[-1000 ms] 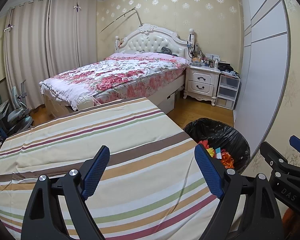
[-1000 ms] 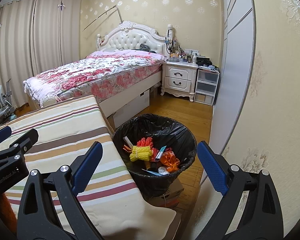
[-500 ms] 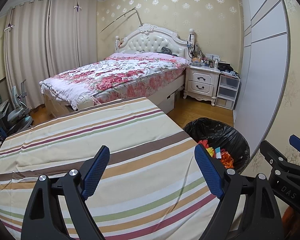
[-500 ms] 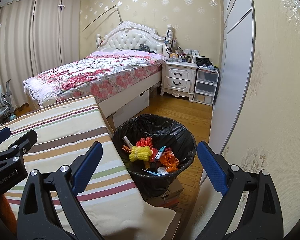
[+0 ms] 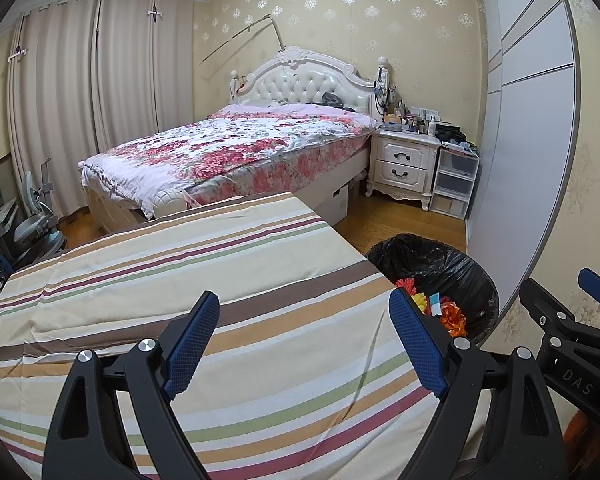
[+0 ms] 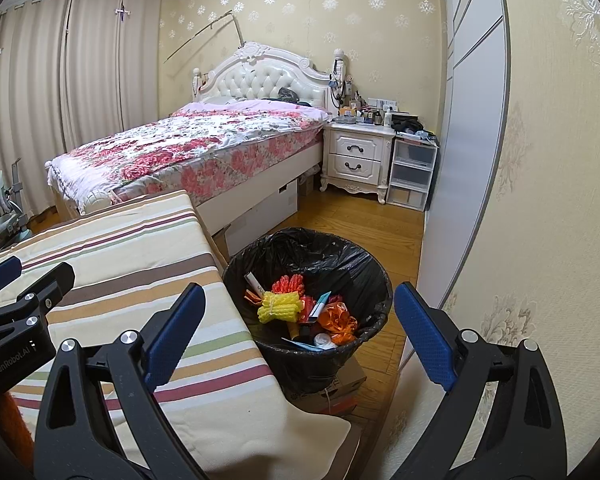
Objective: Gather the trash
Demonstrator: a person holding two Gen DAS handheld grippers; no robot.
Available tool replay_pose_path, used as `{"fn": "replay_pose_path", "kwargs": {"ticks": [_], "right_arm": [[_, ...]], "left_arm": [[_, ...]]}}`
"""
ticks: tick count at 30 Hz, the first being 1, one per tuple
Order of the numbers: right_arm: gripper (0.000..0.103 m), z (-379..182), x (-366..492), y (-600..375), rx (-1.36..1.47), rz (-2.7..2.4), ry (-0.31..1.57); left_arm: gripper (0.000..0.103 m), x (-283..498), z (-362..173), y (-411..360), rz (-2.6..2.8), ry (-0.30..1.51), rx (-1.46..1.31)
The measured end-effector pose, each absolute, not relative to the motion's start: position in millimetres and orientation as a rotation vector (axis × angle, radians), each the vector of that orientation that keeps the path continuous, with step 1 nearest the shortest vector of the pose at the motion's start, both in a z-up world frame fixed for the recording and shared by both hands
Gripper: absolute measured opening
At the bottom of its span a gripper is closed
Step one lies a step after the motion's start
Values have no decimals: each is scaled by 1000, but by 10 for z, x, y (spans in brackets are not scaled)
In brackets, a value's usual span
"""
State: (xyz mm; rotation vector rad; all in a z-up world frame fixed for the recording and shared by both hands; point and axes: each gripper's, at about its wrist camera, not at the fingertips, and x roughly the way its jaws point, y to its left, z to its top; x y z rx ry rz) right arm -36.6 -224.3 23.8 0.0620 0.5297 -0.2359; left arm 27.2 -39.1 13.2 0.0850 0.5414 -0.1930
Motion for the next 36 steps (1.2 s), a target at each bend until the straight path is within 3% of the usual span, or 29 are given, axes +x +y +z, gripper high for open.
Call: {"fn": "replay_pose_path", "kwargs": {"ticks": [36], "right_arm": [[93, 237, -360, -2243, 62, -237, 531]], "left_arm": [[84, 218, 156, -365, -163, 516, 78]]}}
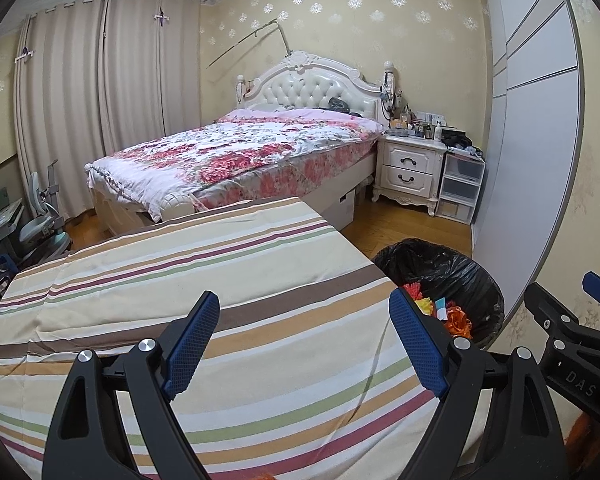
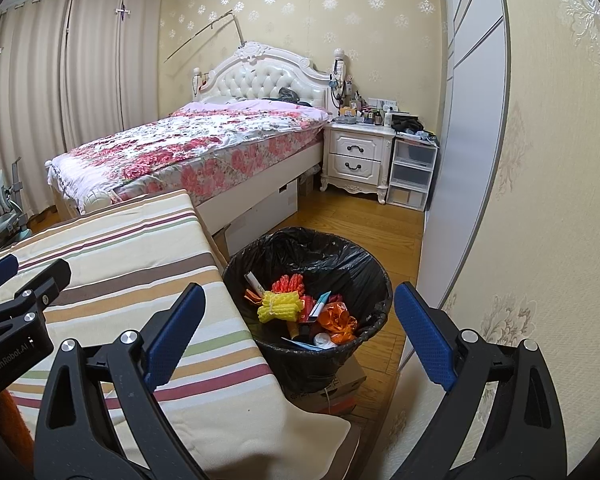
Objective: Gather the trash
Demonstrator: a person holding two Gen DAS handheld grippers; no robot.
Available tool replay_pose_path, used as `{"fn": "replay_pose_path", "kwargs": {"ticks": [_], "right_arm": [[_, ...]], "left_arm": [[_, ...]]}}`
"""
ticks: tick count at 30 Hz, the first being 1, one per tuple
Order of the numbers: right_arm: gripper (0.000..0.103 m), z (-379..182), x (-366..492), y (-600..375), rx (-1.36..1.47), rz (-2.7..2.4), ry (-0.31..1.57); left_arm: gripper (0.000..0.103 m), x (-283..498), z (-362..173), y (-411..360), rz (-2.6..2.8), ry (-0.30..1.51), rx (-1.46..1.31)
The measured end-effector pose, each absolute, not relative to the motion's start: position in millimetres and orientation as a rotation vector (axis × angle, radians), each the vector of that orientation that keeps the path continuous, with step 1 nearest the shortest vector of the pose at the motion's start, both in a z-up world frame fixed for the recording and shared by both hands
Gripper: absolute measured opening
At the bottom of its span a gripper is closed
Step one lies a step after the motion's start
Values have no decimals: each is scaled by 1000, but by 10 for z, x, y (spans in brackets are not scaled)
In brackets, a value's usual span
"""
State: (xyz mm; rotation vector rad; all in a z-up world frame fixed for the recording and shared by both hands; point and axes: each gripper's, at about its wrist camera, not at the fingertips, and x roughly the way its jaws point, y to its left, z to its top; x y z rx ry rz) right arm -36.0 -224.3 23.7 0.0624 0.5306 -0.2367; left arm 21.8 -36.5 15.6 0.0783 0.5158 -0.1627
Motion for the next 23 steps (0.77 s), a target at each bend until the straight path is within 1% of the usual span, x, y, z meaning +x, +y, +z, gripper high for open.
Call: {"fn": "replay_pose_path", "kwargs": {"ticks": [9, 16, 23], "right_arm": [[93, 240, -359, -2238, 62, -236, 530], [93, 214, -341, -2224, 58, -229, 533], [93, 146, -301, -2080, 42, -197, 548]], "left_arm": [[85, 277, 120, -306, -176, 546, 22], [85, 287, 102, -311, -162, 543, 65], [85, 418, -5, -102, -128, 594, 66]]}}
